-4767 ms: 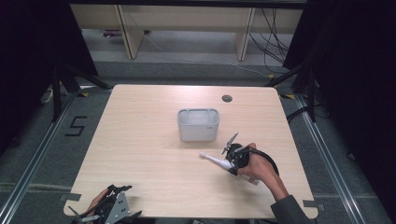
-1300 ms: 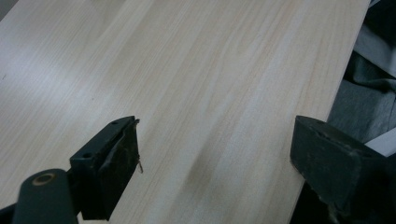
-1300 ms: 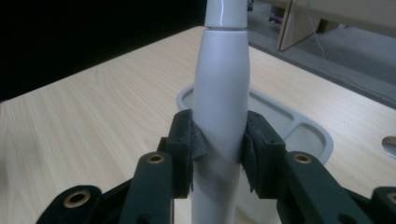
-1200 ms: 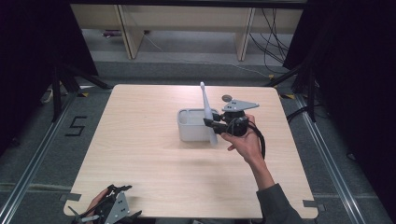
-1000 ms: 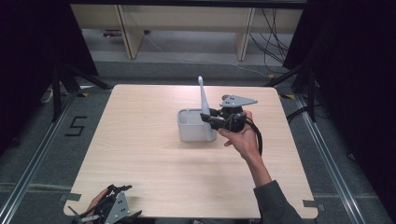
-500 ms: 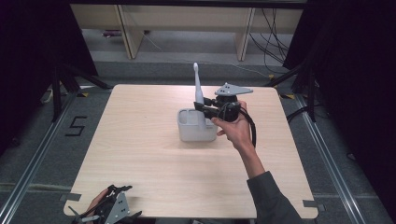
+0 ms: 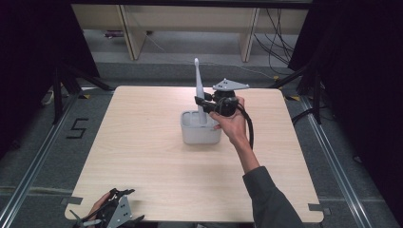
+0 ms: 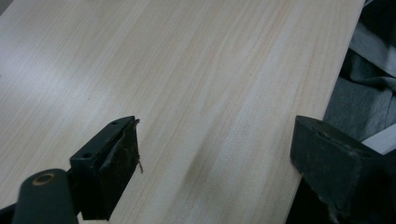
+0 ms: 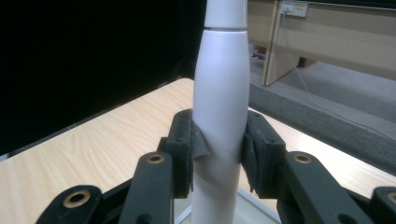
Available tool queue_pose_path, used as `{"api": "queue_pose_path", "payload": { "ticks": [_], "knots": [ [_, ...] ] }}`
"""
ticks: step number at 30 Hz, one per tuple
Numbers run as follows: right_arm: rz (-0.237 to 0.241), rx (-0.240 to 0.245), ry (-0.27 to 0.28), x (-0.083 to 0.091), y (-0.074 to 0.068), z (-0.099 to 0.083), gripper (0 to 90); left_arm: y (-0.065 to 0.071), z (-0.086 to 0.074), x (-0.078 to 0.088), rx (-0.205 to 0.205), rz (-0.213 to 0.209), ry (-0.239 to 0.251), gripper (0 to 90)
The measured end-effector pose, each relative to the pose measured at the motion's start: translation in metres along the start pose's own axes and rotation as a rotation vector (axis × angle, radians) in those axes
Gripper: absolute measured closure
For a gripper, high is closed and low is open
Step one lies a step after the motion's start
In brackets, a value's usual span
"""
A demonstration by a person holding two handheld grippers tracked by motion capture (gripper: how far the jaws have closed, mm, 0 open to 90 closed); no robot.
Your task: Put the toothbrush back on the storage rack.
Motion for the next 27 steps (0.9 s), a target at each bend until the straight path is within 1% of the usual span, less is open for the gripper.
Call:
{"api": "queue_pose_path", "payload": {
  "ticks": [1, 2, 3, 4, 5, 6, 7, 9, 10, 11, 12, 13, 14, 15, 16, 17, 18, 19, 20, 21, 22, 23, 24, 25, 26, 27],
  "knots": [
    [-0.010, -0.002, -0.013, -0.001, 0.001, -0.001, 66.7, 0.000, 0.000, -0.001, 0.000, 0.007, 0.005, 15.1],
    [-0.012, -0.001, -0.017, -0.004, 0.003, -0.002, 66.7, 0.000, 0.000, -0.001, 0.003, 0.023, 0.008, 15.1],
    [-0.031, 0.005, -0.027, -0.007, 0.007, -0.005, 66.7, 0.000, 0.000, 0.000, 0.006, 0.010, 0.012, 15.1],
    [-0.031, 0.005, -0.027, -0.007, 0.007, -0.005, 66.7, 0.000, 0.000, 0.000, 0.004, 0.006, 0.010, 15.1],
    [-0.022, -0.010, -0.032, -0.010, 0.008, -0.007, 66.7, -0.001, 0.000, 0.000, 0.005, 0.007, 0.010, 15.1],
    [-0.028, -0.001, -0.031, -0.013, 0.011, -0.008, 66.7, 0.000, 0.000, 0.000, 0.005, 0.008, 0.011, 15.1],
    [-0.033, -0.013, -0.045, -0.015, 0.012, -0.011, 66.7, 0.000, 0.000, 0.000, 0.006, 0.012, 0.013, 15.1],
    [-0.039, -0.006, -0.042, -0.017, 0.013, -0.012, 66.6, 0.000, 0.000, 0.000, 0.008, 0.009, 0.014, 15.1],
    [-0.041, -0.013, -0.058, -0.018, 0.013, -0.013, 66.6, 0.000, 0.000, 0.000, 0.005, 0.011, 0.011, 15.1],
    [-0.040, -0.006, -0.061, -0.020, 0.014, -0.014, 66.6, 0.000, -0.001, 0.000, 0.005, 0.011, 0.009, 15.1],
    [-0.044, -0.013, -0.069, -0.021, 0.013, -0.016, 66.6, 0.000, -0.001, 0.000, 0.005, 0.010, 0.008, 15.1],
    [-0.050, 0.002, -0.073, -0.022, 0.014, -0.016, 66.6, 0.000, 0.000, 0.000, 0.004, 0.010, 0.009, 15.1],
    [-0.042, -0.010, -0.082, -0.024, 0.014, -0.018, 66.6, 0.000, 0.000, -0.001, 0.007, 0.009, 0.017, 15.1],
    [-0.054, 0.001, -0.076, -0.025, 0.015, -0.018, 66.6, 0.000, 0.000, 0.000, 0.005, 0.005, 0.012, 15.1],
    [-0.044, -0.024, -0.082, -0.026, 0.014, -0.020, 66.6, 0.000, 0.000, 0.000, 0.006, 0.006, 0.013, 15.1],
    [-0.036, -0.024, -0.075, -0.028, 0.014, -0.021, 66.6, 0.000, 0.000, 0.000, 0.006, 0.007, 0.013, 15.1],
    [-0.038, -0.011, -0.084, -0.029, 0.015, -0.023, 66.6, -0.001, 0.000, 0.001, 0.001, 0.001, 0.003, 15.1],
    [-0.045, -0.020, -0.099, -0.031, 0.015, -0.027, 66.6, 0.000, 0.000, 0.001, 0.001, 0.003, 0.003, 15.1],
    [-0.045, -0.020, -0.099, -0.031, 0.015, -0.027, 66.6, 0.000, 0.000, 0.000, 0.006, 0.010, 0.011, 15.1],
    [-0.035, -0.011, -0.099, -0.033, 0.016, -0.029, 66.5, 0.000, 0.000, 0.000, 0.005, 0.009, 0.008, 15.1],
    [-0.043, -0.033, -0.116, -0.033, 0.015, -0.030, 66.6, 0.000, 0.000, -0.001, 0.004, 0.010, 0.009, 15.1],
    [-0.048, -0.013, -0.110, -0.035, 0.016, -0.032, 66.5, 0.001, 0.000, -0.001, 0.004, 0.020, 0.010, 15.1],
    [-0.047, -0.032, -0.124, -0.037, 0.015, -0.034, 66.5, 0.000, 0.000, 0.000, 0.005, 0.008, 0.008, 15.1],
    [-0.037, -0.035, -0.133, -0.038, 0.015, -0.035, 66.5, 0.000, 0.000, 0.000, 0.005, 0.009, 0.010, 15.1],
    [-0.050, -0.043, -0.136, -0.038, 0.014, -0.035, 66.5, 0.000, 0.000, -0.001, 0.007, 0.009, 0.014, 15.1],
    [-0.048, -0.045, -0.145, -0.040, 0.014, -0.037, 66.5, 0.000, 0.000, 0.000, 0.005, 0.009, 0.009, 15.1]
  ]
}}
Point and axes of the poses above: each handheld gripper's, and its own axes: x roughly backward along the jaws, z roughly out of its top, y roughly to its right, the point moved 1 cm from there along -x, roughly forward along the jaws, and after that the axes turned 15 degrees about z, right-handed, at the moved point
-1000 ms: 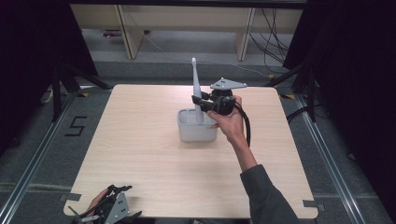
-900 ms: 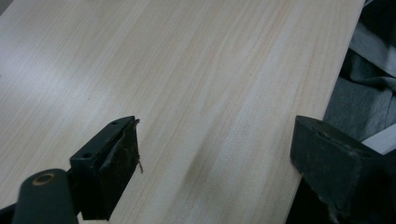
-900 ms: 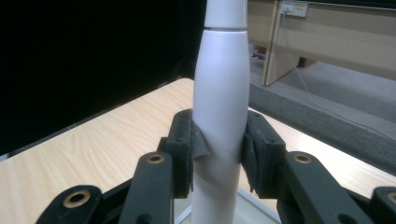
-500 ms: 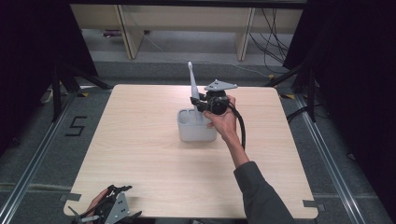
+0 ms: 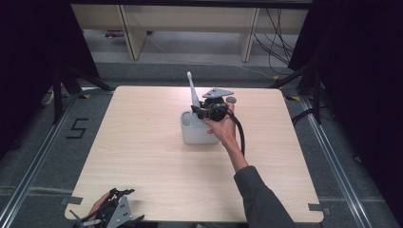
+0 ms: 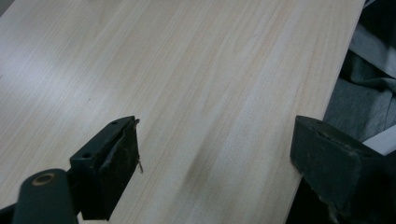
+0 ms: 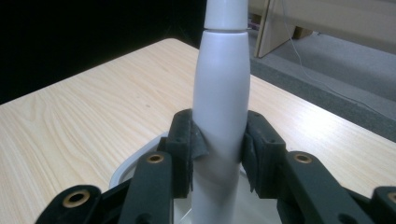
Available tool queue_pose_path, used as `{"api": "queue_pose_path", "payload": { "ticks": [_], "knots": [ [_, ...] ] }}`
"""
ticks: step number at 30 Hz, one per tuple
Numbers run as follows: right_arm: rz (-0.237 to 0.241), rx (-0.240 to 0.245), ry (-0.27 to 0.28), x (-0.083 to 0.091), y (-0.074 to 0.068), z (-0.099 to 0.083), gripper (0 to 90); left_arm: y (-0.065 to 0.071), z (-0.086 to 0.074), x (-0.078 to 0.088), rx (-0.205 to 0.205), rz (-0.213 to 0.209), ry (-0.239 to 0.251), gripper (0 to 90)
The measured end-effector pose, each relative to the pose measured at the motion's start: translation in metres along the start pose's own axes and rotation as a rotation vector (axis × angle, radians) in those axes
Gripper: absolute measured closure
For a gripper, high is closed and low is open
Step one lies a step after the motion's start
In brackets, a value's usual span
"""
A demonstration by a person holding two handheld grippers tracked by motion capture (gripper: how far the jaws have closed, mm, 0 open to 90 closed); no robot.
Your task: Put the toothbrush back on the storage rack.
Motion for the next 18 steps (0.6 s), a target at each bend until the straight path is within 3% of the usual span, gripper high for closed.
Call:
{"api": "queue_pose_path", "payload": {
  "ticks": [3, 5, 10, 11, 12, 16, 18],
  "knots": [
    [0.004, 0.022, -0.015, -0.002, 0.001, -0.001, 66.5, 0.000, 0.000, 0.000, 0.001, -0.002, 0.000, 15.1],
    [0.002, -0.001, -0.020, -0.004, -0.001, -0.004, 66.5, 0.001, 0.000, 0.000, 0.001, -0.001, 0.002, 15.1],
    [0.001, -0.007, -0.040, -0.006, 0.001, -0.008, 66.5, 0.000, 0.000, 0.000, -0.006, -0.013, -0.010, 15.1],
    [0.002, 0.017, -0.042, -0.007, 0.003, -0.009, 66.5, 0.002, 0.000, -0.001, 0.001, 0.009, 0.001, 15.1],
    [0.004, -0.007, -0.040, -0.008, 0.002, -0.010, 66.4, 0.002, 0.000, -0.001, 0.000, 0.008, -0.001, 15.1],
    [0.010, -0.014, -0.065, -0.010, 0.003, -0.014, 66.4, 0.002, 0.000, -0.001, 0.000, 0.004, -0.002, 15.1],
    [0.009, 0.009, -0.074, -0.011, 0.004, -0.014, 66.4, 0.002, 0.000, -0.001, 0.000, 0.006, -0.001, 15.1]
  ]
}}
Point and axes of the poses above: each handheld gripper's, and its own axes: x roughly backward along the jaws, z roughly out of its top, y roughly to its right, the point moved 1 cm from there along -x, roughly forward along the jaws, and after that the axes turned 15 degrees about z, right-handed, at the moved point
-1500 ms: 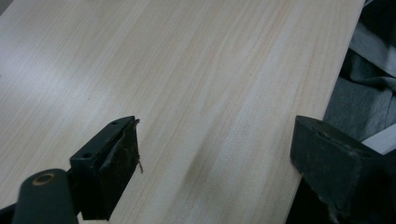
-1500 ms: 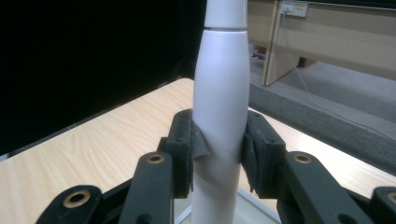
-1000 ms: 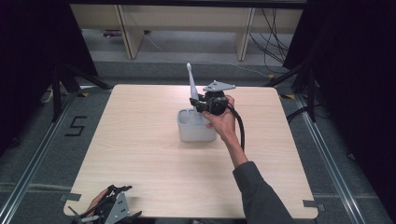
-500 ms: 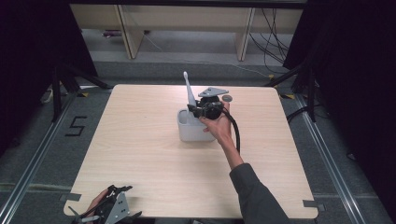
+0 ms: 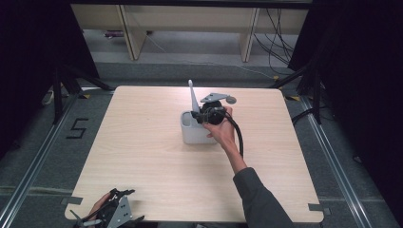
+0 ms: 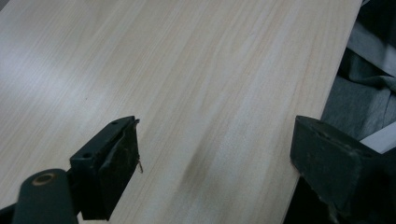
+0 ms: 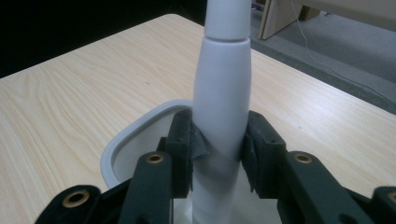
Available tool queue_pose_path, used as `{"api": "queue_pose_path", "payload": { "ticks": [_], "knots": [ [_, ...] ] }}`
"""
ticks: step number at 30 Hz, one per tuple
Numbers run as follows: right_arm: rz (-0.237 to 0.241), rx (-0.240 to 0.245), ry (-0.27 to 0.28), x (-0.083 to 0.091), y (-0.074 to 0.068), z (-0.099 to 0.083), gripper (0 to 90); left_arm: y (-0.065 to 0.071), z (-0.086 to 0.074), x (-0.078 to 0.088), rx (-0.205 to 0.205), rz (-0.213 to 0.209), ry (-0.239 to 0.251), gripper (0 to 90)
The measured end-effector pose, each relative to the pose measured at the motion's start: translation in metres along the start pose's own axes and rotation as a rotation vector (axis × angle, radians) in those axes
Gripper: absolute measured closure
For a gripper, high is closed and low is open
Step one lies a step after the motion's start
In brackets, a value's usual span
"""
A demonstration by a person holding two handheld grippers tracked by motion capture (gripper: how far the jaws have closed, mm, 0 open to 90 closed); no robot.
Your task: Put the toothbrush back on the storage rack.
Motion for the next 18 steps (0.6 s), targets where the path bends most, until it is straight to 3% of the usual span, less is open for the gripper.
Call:
{"api": "queue_pose_path", "payload": {
  "ticks": [1, 2, 5, 6, 18],
  "knots": [
    [0.000, 0.000, 0.000, 0.0000, 0.0000, 0.0000, 66.4, 0.0000, 0.0000, 0.0000, -0.001, -0.001, 0.000, 15.1],
    [0.000, -0.030, 0.001, -0.0003, -0.0022, -0.0001, 66.4, 0.0001, 0.0000, 0.0000, 0.000, -0.001, 0.000, 15.1],
    [0.003, -0.009, 0.002, -0.0023, -0.0009, -0.0006, 66.4, 0.0000, 0.0001, 0.0001, 0.000, -0.001, 0.000, 15.1],
    [0.002, -0.033, -0.010, -0.0021, -0.0025, -0.0011, 66.4, -0.0001, 0.0001, 0.0002, -0.001, 0.000, 0.001, 15.1],
    [0.002, -0.015, -0.011, -0.0031, 0.0019, -0.0056, 66.3, -0.0001, 0.0003, 0.0002, -0.012, -0.002, -0.001, 15.1]
  ]
}}
Point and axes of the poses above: each handheld gripper's, and its own axes: x roughly backward along the jaws, z roughly out of its top, y roughly to its right, the point moved 1 cm from there along -x, roughly forward along the jaws, and after that the axes turned 15 degrees about z, right-handed, at the moved point
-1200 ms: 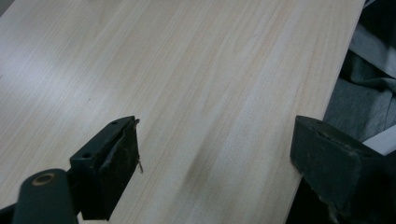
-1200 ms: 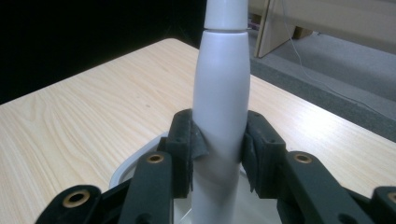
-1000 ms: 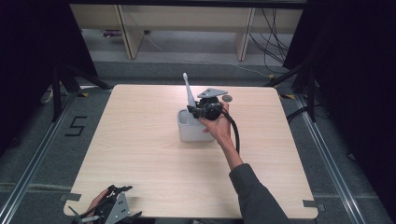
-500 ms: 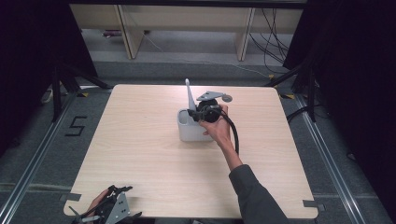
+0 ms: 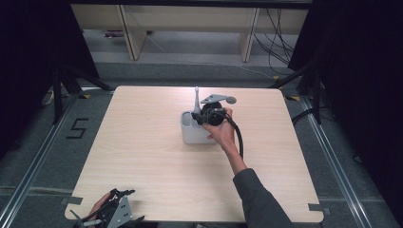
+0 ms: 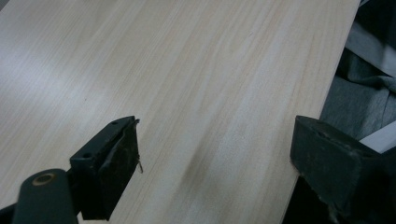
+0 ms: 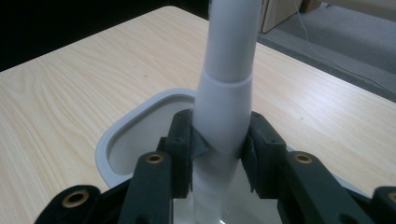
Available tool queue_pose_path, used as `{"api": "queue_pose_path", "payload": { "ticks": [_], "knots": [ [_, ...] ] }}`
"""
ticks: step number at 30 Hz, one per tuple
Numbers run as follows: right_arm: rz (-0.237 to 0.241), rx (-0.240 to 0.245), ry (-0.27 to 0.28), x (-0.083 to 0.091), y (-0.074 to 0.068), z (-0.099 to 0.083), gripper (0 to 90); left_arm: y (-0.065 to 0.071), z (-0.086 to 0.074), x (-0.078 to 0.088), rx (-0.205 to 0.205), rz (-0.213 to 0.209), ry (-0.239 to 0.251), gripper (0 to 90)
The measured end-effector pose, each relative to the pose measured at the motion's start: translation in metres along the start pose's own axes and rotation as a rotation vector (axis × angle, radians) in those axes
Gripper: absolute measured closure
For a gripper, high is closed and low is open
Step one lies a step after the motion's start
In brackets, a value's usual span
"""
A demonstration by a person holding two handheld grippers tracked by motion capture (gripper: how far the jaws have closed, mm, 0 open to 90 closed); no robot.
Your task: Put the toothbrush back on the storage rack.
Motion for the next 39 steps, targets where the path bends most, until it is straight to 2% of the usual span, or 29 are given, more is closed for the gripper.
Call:
{"api": "queue_pose_path", "payload": {
  "ticks": [1, 2, 4, 5, 7, 8, 9, 11, 14, 15, 19, 20, 26, 27, 31, 33, 34, 36, 39],
  "knots": [
    [0.000, -0.029, 0.000, 0.001, -0.001, -0.001, 66.3, -0.001, 0.000, 0.000, -0.004, -0.014, -0.006, 15.1],
    [-0.010, -0.021, -0.002, 0.001, -0.001, -0.001, 66.3, 0.000, 0.000, 0.000, -0.001, 0.006, 0.002, 15.1],
    [-0.002, -0.037, 0.013, 0.001, -0.001, -0.001, 66.4, 0.000, 0.000, 0.000, -0.001, 0.007, 0.001, 15.1],
    [0.000, -0.016, 0.019, 0.002, 0.001, -0.001, 66.4, 0.000, 0.000, 0.000, -0.001, 0.004, 0.000, 15.1],
    [0.003, -0.037, 0.034, 0.003, -0.001, 0.000, 66.4, 0.000, 0.000, 0.000, -0.001, 0.005, 0.001, 15.1],
    [0.007, -0.016, 0.026, 0.004, -0.001, 0.002, 66.3, 0.000, 0.000, 0.000, -0.003, 0.005, 0.000, 15.1],
    [0.007, -0.016, 0.026, 0.004, -0.001, 0.002, 66.3, 0.001, 0.000, 0.000, 0.009, -0.006, 0.005, 15.1],
    [0.005, -0.007, 0.029, 0.004, -0.001, 0.003, 65.7, 0.000, 0.000, 0.000, -0.001, 0.005, 0.002, 15.1],
    [0.001, -0.031, 0.028, 0.004, -0.002, 0.002, 64.1, 0.000, 0.000, 0.000, -0.002, 0.007, 0.002, 15.1],
    [0.002, -0.021, 0.025, 0.004, -0.002, 0.001, 63.3, 0.000, 0.000, 0.000, -0.003, 0.003, 0.001, 15.1],
    [-0.003, -0.040, 0.030, 0.005, -0.002, 0.001, 54.9, 0.000, 0.000, 0.000, -0.002, 0.002, 0.001, 15.1],
    [-0.009, -0.033, 0.018, 0.006, -0.002, 0.001, 53.7, 0.000, 0.000, 0.000, 0.000, 0.003, 0.001, 15.1],
    [-0.014, -0.019, 0.030, 0.011, -0.005, 0.002, 48.0, 0.000, 0.001, 0.000, -0.001, 0.003, 0.003, 15.1],
    [-0.014, -0.019, 0.030, 0.011, -0.005, 0.002, 48.0, -0.001, 0.001, 0.001, 0.001, -0.009, 0.004, 15.1],
    [-0.010, -0.026, 0.037, 0.016, -0.007, 0.001, 46.1, -0.001, 0.001, 0.000, 0.002, 0.000, 0.006, 15.1],
    [-0.023, -0.001, 0.026, 0.019, -0.006, 0.001, 45.0, 0.000, 0.001, 0.001, 0.000, 0.008, 0.004, 15.1],
    [-0.016, -0.021, 0.037, 0.019, -0.007, 0.001, 44.7, 0.000, 0.001, 0.001, 0.000, 0.006, 0.004, 15.1],
    [-0.021, -0.027, 0.032, 0.022, -0.007, 0.000, 44.1, 0.000, 0.001, 0.000, 0.000, 0.006, 0.003, 15.1],
    [-0.014, -0.010, 0.034, 0.026, -0.007, -0.001, 42.2, 0.000, 0.000, 0.000, 0.001, 0.005, 0.003, 15.1]
  ]
}}
Point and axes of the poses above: each handheld gripper's, and its own axes: x roughly backward along the jaws, z roughly out of its top, y roughly to its right, the point moved 1 cm from there along -x, roughly forward along the jaws, and after that the axes turned 15 degrees about z, right-handed, at the moved point
